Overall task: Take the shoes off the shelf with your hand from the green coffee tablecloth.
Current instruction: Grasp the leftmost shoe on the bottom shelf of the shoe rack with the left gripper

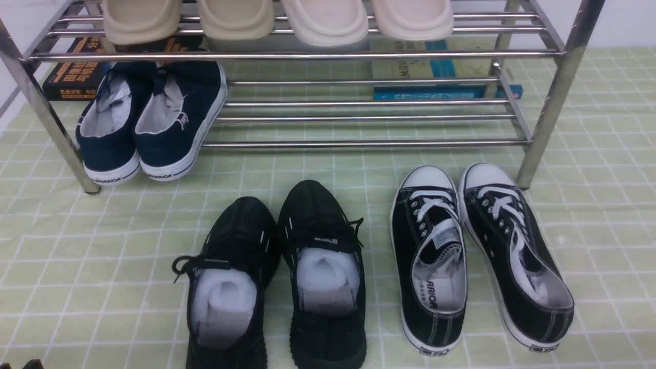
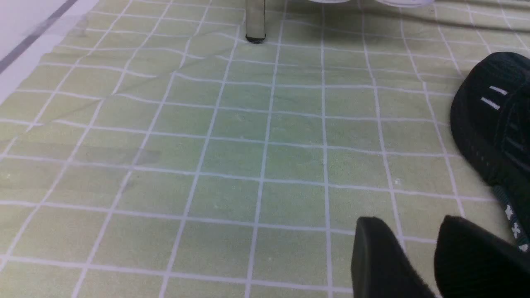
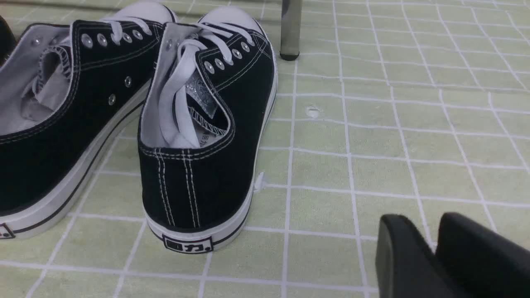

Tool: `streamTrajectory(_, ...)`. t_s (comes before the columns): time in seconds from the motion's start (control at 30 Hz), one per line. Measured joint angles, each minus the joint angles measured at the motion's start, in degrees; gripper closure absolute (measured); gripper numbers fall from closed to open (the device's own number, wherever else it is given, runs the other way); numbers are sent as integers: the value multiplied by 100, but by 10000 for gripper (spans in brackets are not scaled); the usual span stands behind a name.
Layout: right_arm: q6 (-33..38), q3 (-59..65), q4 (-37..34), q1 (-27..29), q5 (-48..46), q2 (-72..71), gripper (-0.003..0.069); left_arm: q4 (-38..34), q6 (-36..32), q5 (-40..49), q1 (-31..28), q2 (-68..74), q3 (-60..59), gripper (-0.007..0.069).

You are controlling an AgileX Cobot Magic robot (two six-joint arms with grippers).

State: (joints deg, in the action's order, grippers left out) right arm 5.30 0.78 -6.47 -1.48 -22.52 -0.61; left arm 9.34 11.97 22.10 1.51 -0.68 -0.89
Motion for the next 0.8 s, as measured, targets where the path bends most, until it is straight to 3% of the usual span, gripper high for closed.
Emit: streamTrajectory(0.8, 0, 0, 0, 0, 0, 0, 468, 0, 0, 0, 0, 0, 0, 384)
